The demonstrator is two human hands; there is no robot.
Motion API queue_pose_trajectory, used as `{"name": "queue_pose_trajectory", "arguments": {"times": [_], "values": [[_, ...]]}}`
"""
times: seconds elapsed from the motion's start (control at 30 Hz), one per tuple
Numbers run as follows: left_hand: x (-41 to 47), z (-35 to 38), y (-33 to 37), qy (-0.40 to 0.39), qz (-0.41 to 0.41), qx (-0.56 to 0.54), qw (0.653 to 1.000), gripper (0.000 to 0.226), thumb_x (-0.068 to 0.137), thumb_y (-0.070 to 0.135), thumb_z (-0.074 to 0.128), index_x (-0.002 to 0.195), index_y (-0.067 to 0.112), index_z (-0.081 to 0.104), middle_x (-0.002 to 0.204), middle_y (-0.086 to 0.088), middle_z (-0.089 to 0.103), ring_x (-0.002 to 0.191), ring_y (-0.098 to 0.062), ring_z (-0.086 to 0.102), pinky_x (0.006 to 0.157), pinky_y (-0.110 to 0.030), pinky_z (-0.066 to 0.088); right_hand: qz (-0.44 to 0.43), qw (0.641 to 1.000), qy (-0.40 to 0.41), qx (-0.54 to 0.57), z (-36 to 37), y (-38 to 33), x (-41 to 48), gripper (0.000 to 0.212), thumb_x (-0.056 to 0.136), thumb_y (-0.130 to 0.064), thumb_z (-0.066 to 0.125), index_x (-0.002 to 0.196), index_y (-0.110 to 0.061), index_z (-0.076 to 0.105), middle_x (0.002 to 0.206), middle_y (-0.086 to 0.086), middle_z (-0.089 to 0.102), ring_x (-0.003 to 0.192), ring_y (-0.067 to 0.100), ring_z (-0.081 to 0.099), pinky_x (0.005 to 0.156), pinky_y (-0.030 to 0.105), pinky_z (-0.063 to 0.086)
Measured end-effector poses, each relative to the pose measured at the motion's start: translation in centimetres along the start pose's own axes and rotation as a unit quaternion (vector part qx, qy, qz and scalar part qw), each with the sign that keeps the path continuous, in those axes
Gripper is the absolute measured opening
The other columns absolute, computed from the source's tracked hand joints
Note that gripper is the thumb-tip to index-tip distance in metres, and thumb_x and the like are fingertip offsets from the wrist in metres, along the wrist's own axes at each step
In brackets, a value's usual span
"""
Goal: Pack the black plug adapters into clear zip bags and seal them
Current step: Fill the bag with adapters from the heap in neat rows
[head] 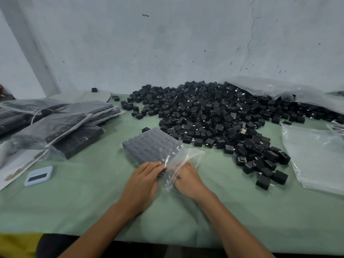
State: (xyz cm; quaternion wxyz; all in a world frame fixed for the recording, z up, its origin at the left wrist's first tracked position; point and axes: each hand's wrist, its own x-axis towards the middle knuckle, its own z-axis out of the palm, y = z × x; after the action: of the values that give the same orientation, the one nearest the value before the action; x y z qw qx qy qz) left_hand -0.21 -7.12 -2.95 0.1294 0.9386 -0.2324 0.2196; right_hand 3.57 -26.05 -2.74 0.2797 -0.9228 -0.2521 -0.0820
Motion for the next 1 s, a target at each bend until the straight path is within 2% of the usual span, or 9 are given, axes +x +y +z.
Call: {"name": "queue_pose_trajectory", "arguments": {"times": [0.1,0.17,0.27,0.4,0.5,0.57,0.73,0.87,1.0], "values": [[0.0,0.2,-0.1,0.001,-0.004,0.015,1.0,0.051,0.086,0.016,0.039,0.13,0.013,0.064,0.139,0.001,0.059,0.125,-0.027,0.055,0.105,-0.04,0.046,-0.01,1.0,-0.004,0.008,-0.3,-0.1,-0.9,0.021,0.092,-0.01,0.054,0.094,-0.011,0.074,0.105,0.008,0.069,0.107,0.026,0.056,0.099,0.032,0.037],[0.0,0.3,-0.2,0.005,-0.012,0.021,1.0,0.05,0.087,0.018,0.039,0.129,0.013,0.065,0.136,0.002,0.061,0.119,-0.028,0.059,0.101,-0.04,0.049,0.009,0.999,0.018,0.049,-1.0,0.4,-2.2,0.02,0.093,-0.008,0.056,0.096,-0.006,0.075,0.108,0.01,0.066,0.107,0.026,0.056,0.101,0.031,0.04],[0.0,0.6,-0.3,0.006,-0.017,0.027,0.999,0.049,0.087,0.019,0.039,0.128,0.014,0.066,0.135,0.003,0.062,0.115,-0.028,0.059,0.103,-0.038,0.047,0.069,0.994,0.074,0.049,-3.5,2.4,-4.2,0.021,0.092,-0.01,0.059,0.102,-0.016,0.077,0.107,0.0,0.068,0.107,0.019,0.055,0.097,0.017,0.034],[-0.1,0.7,-0.2,0.011,-0.017,0.026,0.999,0.05,0.087,0.02,0.038,0.127,0.014,0.066,0.135,0.004,0.062,0.113,-0.028,0.06,0.104,-0.035,0.043,0.176,0.963,0.145,-0.146,-8.0,6.9,-5.4,0.025,0.095,-0.022,0.055,0.114,-0.023,0.07,0.115,-0.002,0.066,0.106,0.022,0.049,0.094,0.034,0.037],[-0.1,0.6,0.0,0.011,-0.016,0.025,0.999,0.05,0.087,0.02,0.038,0.127,0.014,0.067,0.135,0.003,0.062,0.113,-0.028,0.061,0.104,-0.035,0.043,0.286,0.911,0.128,-0.269,-10.7,9.7,-5.6,0.029,0.098,-0.03,0.045,0.115,-0.021,0.067,0.117,0.004,0.064,0.104,0.028,0.048,0.088,0.037,0.039],[-0.1,0.5,0.1,0.012,-0.016,0.023,1.0,0.049,0.088,0.02,0.038,0.127,0.013,0.067,0.135,0.003,0.062,0.113,-0.028,0.061,0.105,-0.034,0.042,0.32,0.888,0.097,-0.315,-11.4,10.6,-5.5,0.03,0.1,-0.033,0.04,0.116,-0.022,0.062,0.117,0.005,0.065,0.106,0.03,0.05,0.089,0.038,0.04],[-0.1,0.4,0.0,0.0,-0.021,0.024,0.999,0.05,0.089,0.022,0.037,0.129,0.014,0.065,0.136,0.004,0.061,0.116,-0.027,0.059,0.103,-0.037,0.046,0.281,0.902,0.027,-0.327,-10.7,10.2,-4.8,0.023,0.101,-0.042,0.038,0.117,-0.035,0.053,0.112,-0.001,0.068,0.114,0.029,0.047,0.094,0.041,0.03],[-0.2,0.4,0.0,-0.004,-0.022,0.025,0.999,0.05,0.088,0.022,0.038,0.129,0.015,0.065,0.136,0.004,0.061,0.116,-0.026,0.059,0.102,-0.038,0.048,0.247,0.928,0.033,-0.276,-9.7,9.5,-4.5,0.016,0.099,-0.048,0.042,0.106,-0.038,0.052,0.106,-0.011,0.071,0.129,0.025,0.042,0.097,0.041,0.015],[-0.3,0.4,0.0,-0.008,-0.024,0.023,0.999,0.051,0.088,0.022,0.037,0.13,0.015,0.065,0.137,0.005,0.06,0.117,-0.025,0.059,0.102,-0.037,0.047,0.228,0.941,0.046,-0.246,-9.0,8.8,-4.5,0.018,0.096,-0.054,0.046,0.102,-0.038,0.053,0.1,-0.009,0.071,0.131,0.023,0.042,0.103,0.042,0.008]]}}
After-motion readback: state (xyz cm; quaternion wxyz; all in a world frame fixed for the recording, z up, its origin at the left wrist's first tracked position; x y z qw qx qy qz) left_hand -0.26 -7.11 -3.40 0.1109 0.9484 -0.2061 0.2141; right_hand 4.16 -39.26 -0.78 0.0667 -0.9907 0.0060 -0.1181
